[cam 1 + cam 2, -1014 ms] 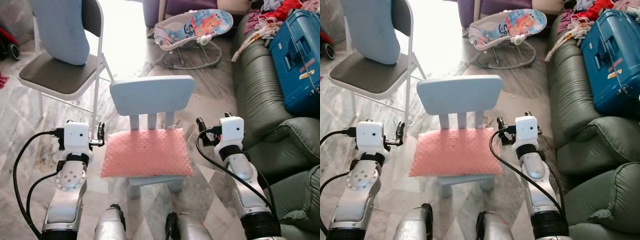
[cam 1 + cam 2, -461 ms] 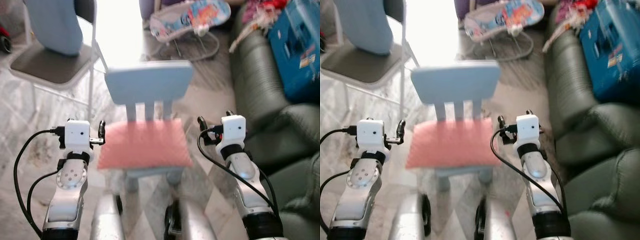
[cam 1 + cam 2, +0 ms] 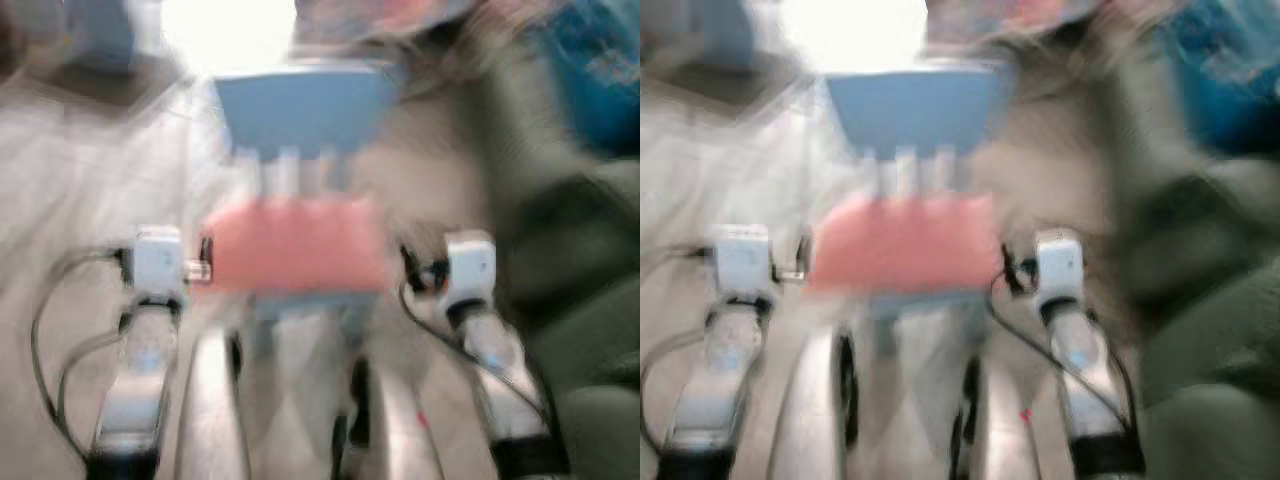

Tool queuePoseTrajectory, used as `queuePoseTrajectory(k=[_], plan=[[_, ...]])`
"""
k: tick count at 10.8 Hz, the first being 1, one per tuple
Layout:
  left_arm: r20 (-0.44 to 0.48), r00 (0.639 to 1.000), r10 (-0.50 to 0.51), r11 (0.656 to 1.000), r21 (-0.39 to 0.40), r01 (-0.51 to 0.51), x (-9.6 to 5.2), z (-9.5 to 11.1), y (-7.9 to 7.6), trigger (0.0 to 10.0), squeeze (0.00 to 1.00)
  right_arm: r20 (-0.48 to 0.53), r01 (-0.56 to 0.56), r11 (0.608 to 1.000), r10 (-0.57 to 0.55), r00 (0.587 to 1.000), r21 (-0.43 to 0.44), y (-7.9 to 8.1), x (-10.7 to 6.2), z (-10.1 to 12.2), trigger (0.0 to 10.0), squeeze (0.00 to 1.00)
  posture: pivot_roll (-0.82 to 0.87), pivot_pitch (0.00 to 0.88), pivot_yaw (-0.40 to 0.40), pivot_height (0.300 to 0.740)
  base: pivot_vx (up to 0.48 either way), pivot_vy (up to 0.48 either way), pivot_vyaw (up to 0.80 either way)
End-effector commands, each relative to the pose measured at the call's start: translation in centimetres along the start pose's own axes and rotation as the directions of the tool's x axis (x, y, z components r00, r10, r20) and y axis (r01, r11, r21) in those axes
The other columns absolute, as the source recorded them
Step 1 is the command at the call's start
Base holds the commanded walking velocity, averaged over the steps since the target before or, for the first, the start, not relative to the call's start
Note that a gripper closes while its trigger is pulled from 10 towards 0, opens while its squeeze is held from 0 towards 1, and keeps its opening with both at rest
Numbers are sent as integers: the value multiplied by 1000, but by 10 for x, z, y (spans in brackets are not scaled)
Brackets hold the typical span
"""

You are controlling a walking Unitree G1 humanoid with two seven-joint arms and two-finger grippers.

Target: Move the pillow to the sofa

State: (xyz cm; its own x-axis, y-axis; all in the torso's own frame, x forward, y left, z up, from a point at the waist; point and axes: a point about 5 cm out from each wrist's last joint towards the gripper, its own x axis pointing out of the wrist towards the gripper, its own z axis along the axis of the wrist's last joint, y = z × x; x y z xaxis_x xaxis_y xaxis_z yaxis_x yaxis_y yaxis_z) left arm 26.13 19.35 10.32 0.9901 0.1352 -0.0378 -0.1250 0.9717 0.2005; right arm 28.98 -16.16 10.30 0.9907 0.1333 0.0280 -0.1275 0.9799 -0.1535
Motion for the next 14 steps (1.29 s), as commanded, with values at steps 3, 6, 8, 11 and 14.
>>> queuePoseTrajectory(k=[3, 6, 8, 11, 14], plan=[[-13, 999, 30, 999, 36, -30, 2, -1, 2, 10000, 0, -21, -3, 1000, 3, 1000, 8, 1, -3, -5, 10000, 0, 9, 232, -84, 593, 0, 0, 0], [1, 1000, 18, 999, 37, -18, 3, 1, 0, 10000, 0, -26, -18, 1000, 19, 999, 6, 3, -3, -8, 10000, 0, 14, 217, -82, 593, 0, 0, 0], [7, 1000, 11, 999, 30, -11, 4, 2, -2, 10000, 0, -15, -52, 999, 51, 999, -16, 7, -2, -6, 10000, 0, 11, 219, -86, 593, 366, 0, 0], [0, 1000, 13, 1000, 25, -13, 2, 0, -3, 10000, 0, -13, -75, 997, 74, 997, -27, 10, -3, -6, 10000, 0, 10, 231, -89, 593, 364, 0, 152], [-6, 1000, 10, 1000, 23, -10, 1, -1, -3, 10000, 0, -13, -84, 996, 83, 996, -28, 11, -4, -5, 10000, 0, 6, 241, -89, 593, 258, 0, 154]])
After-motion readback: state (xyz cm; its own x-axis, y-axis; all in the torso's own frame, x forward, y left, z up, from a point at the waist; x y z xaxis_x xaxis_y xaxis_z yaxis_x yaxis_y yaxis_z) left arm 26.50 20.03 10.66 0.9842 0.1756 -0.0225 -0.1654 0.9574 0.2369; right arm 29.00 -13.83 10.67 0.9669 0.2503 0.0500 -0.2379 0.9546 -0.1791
